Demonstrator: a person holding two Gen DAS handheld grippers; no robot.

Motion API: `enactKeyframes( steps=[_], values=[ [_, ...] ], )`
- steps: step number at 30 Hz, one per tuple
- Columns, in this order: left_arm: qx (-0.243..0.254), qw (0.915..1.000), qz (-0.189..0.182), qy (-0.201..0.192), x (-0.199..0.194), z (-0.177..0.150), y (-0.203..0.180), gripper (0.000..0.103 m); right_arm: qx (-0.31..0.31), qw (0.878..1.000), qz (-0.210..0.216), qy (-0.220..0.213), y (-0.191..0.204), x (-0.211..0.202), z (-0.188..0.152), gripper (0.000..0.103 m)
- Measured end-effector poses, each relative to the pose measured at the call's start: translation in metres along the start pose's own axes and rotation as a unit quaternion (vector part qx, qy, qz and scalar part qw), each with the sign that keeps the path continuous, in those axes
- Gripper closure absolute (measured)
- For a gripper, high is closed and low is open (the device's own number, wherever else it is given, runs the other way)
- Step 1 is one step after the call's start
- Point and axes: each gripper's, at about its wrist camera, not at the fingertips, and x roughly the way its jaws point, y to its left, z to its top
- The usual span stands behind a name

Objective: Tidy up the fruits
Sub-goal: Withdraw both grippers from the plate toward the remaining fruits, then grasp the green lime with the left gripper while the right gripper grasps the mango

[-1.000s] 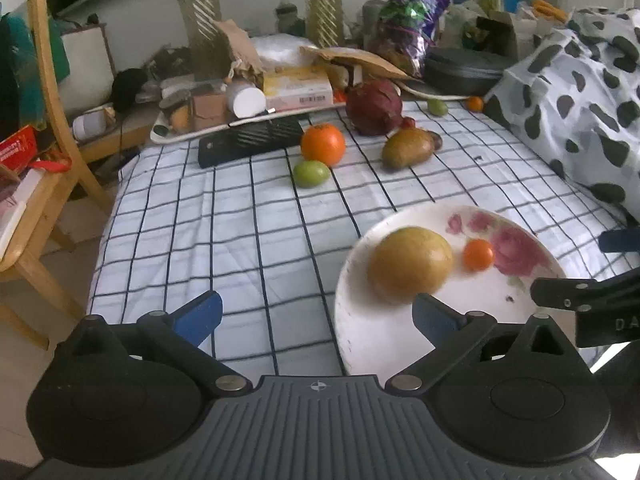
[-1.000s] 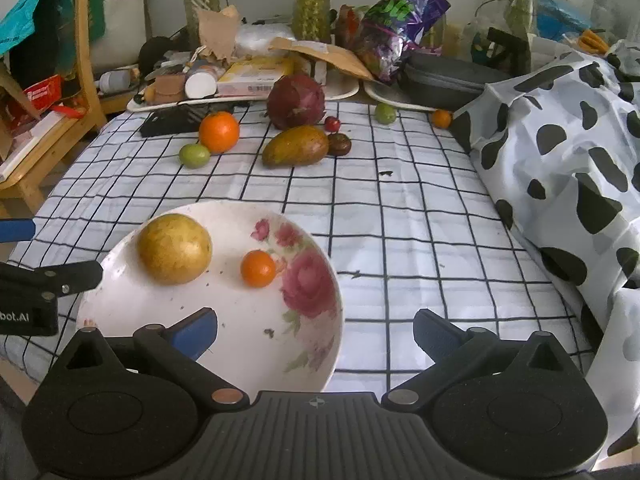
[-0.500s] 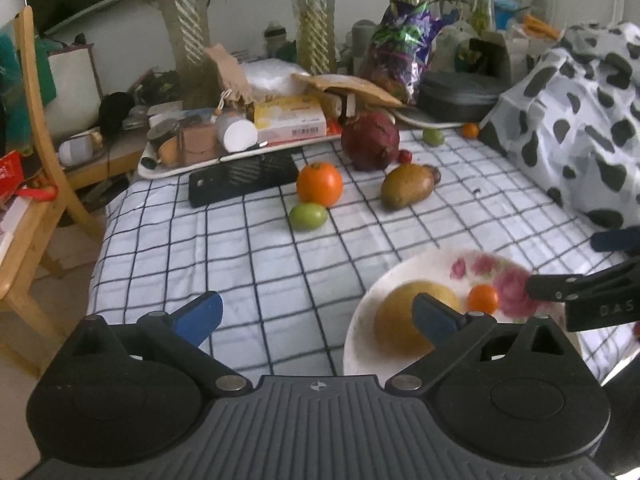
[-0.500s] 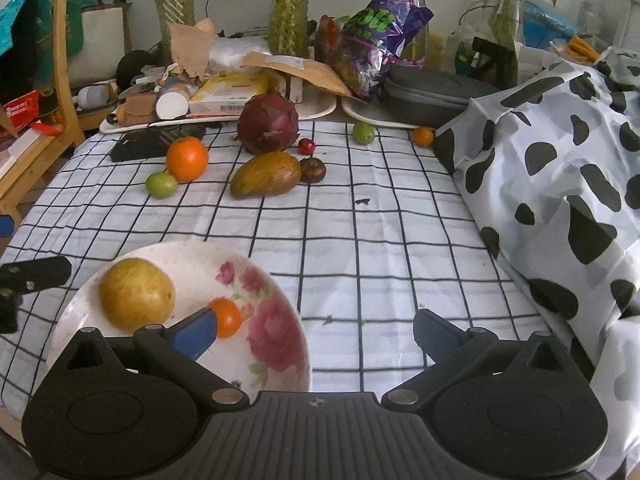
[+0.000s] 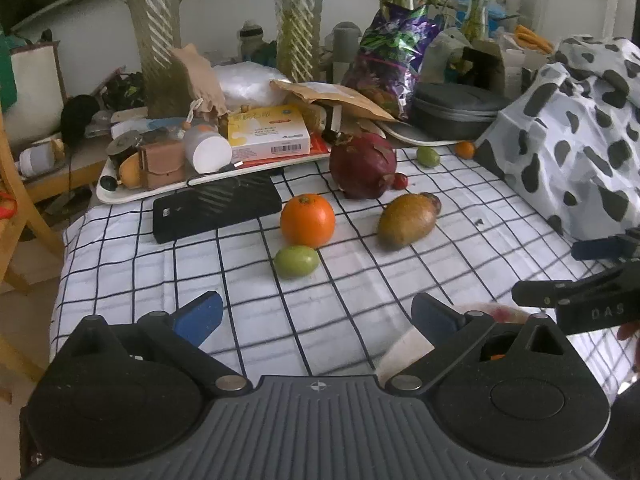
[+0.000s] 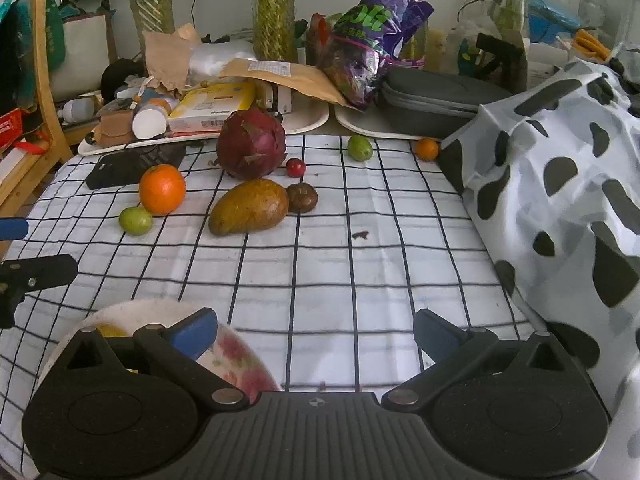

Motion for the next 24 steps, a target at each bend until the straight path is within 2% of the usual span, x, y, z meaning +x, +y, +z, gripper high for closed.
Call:
enactKeyframes(
  steps=[7,8,9,14,16,18,19,24],
  values=[
    [-0.012,0.9996,-0.002,0.025,0.028,0.013,0.011,0.002,-0.002,1.000,-0.001,0.005,-0.001,0.019,0.017,0.000],
    [-0.012,0.9995,-0.002,0.029,0.032,0.015,0.013,0.008,-0.001,1.000,-0.002,0.007,-0.002,0.022,0.019,0.000],
    [-0.012,0.9993,-0.004,0.034,0.037,0.017,0.014,0.018,0.000,1.000,-0.002,0.007,-0.002,0.024,0.022,0.000],
    [-0.024,0.9980,-0.007,0.058,0.059,0.023,0.019,0.020,0.002,1.000,0.001,0.009,-0.003,0.034,0.032,0.000],
    [-0.031,0.9973,-0.015,0.065,0.067,0.025,0.021,0.025,0.001,1.000,0.002,0.010,-0.003,0.037,0.036,0.000],
    [-0.038,0.9962,-0.021,0.076,0.075,0.027,0.023,0.041,-0.001,1.000,0.002,0.010,-0.002,0.040,0.039,0.000],
    [-0.040,0.9957,-0.023,0.081,0.078,0.028,0.023,0.045,-0.002,1.000,0.002,0.010,-0.002,0.042,0.040,0.000],
    [-0.039,0.9952,-0.018,0.088,0.091,0.032,0.023,0.047,-0.009,1.000,0.005,0.012,0.000,0.048,0.045,0.000]
  ],
)
